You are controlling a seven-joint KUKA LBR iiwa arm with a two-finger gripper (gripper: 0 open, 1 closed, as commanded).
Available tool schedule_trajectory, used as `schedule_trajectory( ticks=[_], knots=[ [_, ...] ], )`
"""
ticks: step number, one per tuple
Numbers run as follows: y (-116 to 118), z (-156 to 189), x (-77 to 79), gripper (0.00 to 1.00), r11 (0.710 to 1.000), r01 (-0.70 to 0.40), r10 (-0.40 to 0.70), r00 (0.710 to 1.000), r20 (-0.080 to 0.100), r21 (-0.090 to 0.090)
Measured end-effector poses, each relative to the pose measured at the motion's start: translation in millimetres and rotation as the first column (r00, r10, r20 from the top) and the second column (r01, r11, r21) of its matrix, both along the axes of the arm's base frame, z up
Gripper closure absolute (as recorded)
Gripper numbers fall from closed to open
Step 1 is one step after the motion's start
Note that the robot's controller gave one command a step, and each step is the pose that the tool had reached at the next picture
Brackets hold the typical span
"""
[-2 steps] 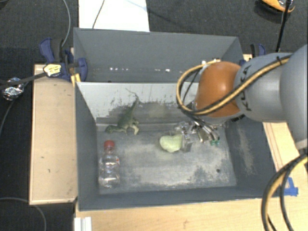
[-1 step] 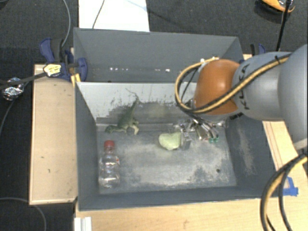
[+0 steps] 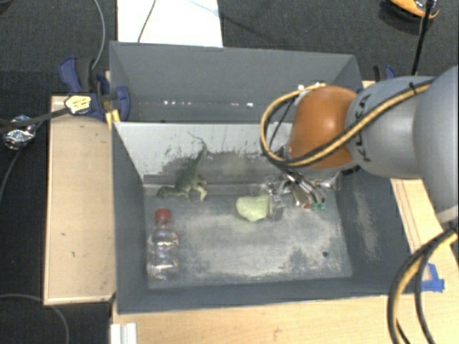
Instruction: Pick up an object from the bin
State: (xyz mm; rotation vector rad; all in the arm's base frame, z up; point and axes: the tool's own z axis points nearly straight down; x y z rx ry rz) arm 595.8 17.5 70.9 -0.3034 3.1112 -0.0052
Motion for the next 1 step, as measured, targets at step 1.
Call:
schedule_trajectory(
  ticks=[1],
  knots=[
    [-11.2,117.7,-18.2,1.00,1.000,-0.021,0.021,1.000,0.001,0.000]
  ],
)
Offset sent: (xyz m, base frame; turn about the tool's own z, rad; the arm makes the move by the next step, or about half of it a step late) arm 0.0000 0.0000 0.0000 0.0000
